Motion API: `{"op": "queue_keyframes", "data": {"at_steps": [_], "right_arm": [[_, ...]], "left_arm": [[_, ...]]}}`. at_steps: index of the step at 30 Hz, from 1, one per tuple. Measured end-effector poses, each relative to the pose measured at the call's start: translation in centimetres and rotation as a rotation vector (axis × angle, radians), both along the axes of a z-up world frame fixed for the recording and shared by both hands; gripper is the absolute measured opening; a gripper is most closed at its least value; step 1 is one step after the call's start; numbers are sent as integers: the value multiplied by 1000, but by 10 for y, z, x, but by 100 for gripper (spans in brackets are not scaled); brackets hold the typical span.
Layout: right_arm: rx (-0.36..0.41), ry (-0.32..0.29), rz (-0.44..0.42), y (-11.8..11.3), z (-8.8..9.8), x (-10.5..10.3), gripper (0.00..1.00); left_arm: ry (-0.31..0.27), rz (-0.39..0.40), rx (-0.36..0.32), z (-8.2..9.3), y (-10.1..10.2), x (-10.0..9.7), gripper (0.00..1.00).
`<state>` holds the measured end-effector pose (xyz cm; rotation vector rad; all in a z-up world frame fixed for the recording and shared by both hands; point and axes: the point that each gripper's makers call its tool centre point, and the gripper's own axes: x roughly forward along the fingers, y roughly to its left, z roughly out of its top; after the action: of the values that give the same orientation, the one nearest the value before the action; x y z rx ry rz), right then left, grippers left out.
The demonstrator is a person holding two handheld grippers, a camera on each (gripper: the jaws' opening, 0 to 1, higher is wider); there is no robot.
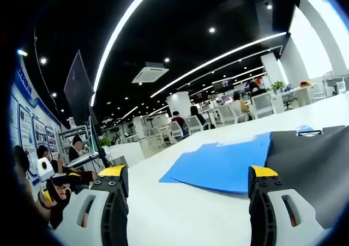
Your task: Organize the scattered folders on the table and sort them into different groups
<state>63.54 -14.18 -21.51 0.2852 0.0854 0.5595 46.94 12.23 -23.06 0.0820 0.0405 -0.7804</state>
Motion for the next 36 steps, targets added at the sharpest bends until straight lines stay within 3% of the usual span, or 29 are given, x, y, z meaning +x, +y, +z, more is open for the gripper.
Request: {"op": "queue_keyframes", "data": {"at_steps": [23, 36], "right_arm": [[18, 64, -3, 14, -21, -1, 90], [11, 95, -29, 5, -34, 9, 90]], "left_arm": [[0, -2, 1, 0, -1, -2, 95], [2, 5, -3, 0, 1, -1, 95]]}}
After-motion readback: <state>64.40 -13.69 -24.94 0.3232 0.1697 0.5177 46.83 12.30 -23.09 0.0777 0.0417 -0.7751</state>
